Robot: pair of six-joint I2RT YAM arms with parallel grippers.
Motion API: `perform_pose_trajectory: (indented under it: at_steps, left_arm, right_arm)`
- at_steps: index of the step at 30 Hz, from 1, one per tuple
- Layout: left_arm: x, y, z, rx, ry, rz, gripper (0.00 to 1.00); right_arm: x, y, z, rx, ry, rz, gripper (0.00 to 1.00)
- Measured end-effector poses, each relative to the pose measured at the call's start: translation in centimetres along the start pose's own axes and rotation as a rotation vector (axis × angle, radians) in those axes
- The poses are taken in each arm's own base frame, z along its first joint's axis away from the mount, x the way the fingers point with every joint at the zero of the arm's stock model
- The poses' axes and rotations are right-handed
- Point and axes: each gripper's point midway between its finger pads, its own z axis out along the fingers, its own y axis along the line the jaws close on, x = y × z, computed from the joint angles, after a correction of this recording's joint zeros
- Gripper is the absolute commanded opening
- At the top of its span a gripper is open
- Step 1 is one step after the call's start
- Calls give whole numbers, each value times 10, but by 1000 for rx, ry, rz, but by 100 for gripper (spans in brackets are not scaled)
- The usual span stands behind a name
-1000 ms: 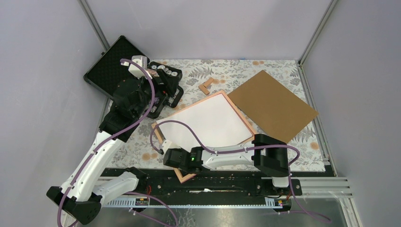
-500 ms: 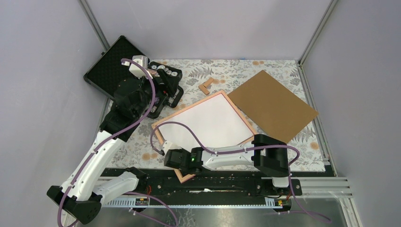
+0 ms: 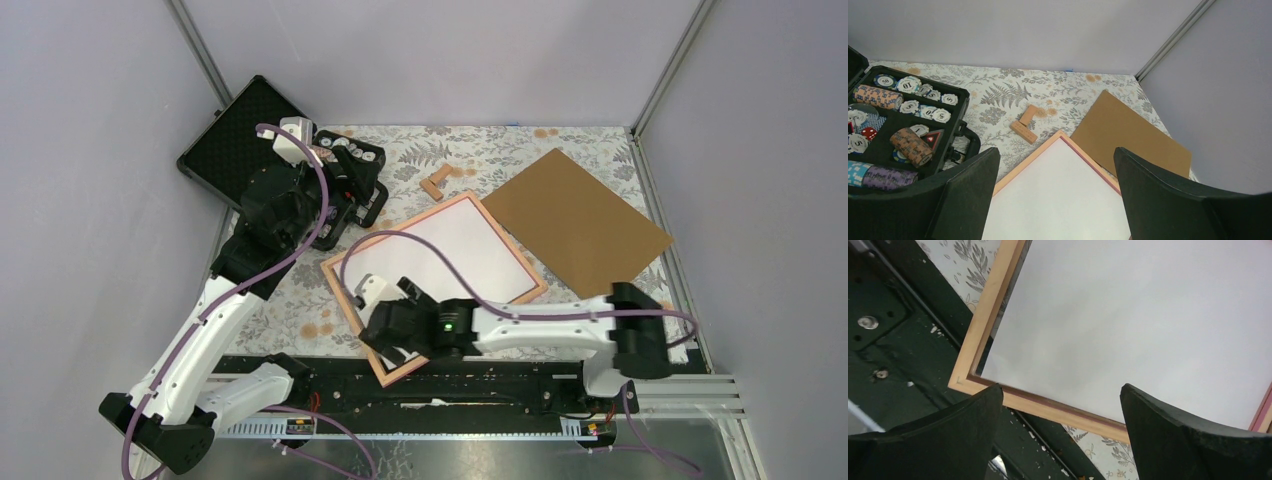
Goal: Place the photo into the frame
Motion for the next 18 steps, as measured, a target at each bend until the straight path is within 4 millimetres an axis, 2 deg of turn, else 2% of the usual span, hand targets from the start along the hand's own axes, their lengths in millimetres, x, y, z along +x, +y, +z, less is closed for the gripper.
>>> perform_pose_trajectory:
  at_steps: [3, 6, 10, 11, 12, 15, 18]
  left_arm:
    - [0, 0, 0, 1, 0, 0, 89]
    - [0, 0, 0, 1, 0, 0, 89]
    - [0, 0, 0, 1, 0, 0, 89]
    - [0, 0, 0, 0, -1, 0, 89]
    - [-1, 0, -1, -1, -2, 0, 89]
    - [-2, 1, -2, -4, -8, 0, 89]
    - [-5, 1, -4, -6, -18, -1, 89]
  right_arm:
    - [-7, -11, -27, -26, -88, 61, 95]
    - [-9, -18, -39, -33, -137, 98, 97]
    - [-2, -29, -32, 3, -140, 160, 96]
    - [9, -36, -25, 24, -121, 194, 96]
    - [12, -45, -21, 41, -111, 213, 96]
    - [43, -91, -1, 142, -60, 355, 96]
    - [95, -156, 8, 284, 6, 562, 98]
